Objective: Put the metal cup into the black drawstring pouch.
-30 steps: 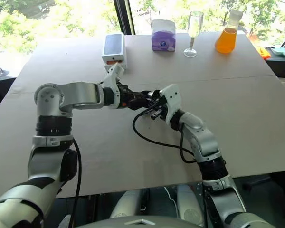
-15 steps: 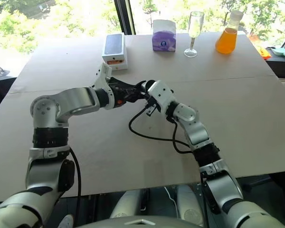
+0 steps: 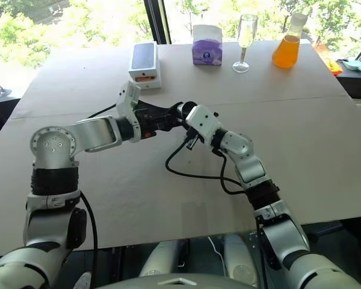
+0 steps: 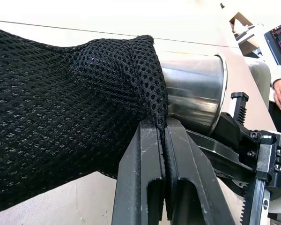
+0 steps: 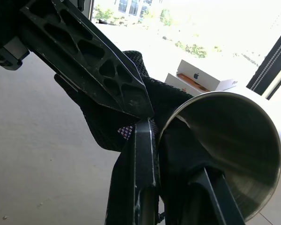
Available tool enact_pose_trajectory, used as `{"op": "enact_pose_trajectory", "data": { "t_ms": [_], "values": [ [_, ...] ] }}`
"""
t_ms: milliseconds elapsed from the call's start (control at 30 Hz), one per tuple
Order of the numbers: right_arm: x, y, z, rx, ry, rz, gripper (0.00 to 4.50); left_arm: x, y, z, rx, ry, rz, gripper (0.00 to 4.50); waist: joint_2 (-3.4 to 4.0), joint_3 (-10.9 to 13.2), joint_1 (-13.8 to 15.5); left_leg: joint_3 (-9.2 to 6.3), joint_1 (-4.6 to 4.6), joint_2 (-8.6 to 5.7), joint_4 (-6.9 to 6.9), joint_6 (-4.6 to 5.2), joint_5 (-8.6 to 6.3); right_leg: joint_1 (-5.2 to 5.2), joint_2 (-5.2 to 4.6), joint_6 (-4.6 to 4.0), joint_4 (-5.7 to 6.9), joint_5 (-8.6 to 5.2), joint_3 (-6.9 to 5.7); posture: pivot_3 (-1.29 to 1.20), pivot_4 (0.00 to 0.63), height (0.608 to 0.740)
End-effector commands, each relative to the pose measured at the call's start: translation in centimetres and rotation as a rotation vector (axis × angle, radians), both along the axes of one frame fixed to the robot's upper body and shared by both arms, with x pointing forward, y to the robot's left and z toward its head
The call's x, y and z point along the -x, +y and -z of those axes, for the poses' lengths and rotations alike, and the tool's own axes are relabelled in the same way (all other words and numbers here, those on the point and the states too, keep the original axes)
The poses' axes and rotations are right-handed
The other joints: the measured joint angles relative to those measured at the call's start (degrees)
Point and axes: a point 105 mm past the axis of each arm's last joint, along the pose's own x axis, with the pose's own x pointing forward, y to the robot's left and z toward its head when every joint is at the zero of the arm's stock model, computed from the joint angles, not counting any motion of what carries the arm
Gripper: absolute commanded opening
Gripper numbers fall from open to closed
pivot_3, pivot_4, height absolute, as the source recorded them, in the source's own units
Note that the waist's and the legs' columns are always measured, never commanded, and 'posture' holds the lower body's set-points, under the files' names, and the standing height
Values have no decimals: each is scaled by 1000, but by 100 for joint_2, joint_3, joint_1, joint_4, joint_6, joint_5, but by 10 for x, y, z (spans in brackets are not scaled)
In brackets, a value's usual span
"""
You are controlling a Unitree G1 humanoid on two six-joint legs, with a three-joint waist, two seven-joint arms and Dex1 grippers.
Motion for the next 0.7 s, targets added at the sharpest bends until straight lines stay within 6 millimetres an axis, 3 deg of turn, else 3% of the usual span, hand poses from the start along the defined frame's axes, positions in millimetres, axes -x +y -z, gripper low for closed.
{"op": "enact_pose_trajectory", "data": {
  "t_ms": [33,433,567,700],
  "values": [
    [0,13,-15,-37,-14,-13,73,56,-64,-14,66,-65,463,0,0,0,3,-1,0,0,0,0,0,0,0,0,0,0,0,0,150,740],
    [11,9,-20,-152,51,-49,73,58,-55,-8,47,-104,484,0,1,1,3,-2,2,2,-4,-2,1,2,2,0,-2,0,0,0,150,740],
    [29,17,-24,-177,76,-164,73,44,-46,-7,62,-109,405,0,1,1,8,-3,1,2,-5,-2,1,2,1,0,-2,0,-2,0,150,740],
    [32,14,-22,-194,126,-185,73,29,-29,-11,94,-116,320,0,1,1,-5,-3,2,2,-5,-2,1,2,2,0,-1,0,-1,0,150,740]
  ]
}}
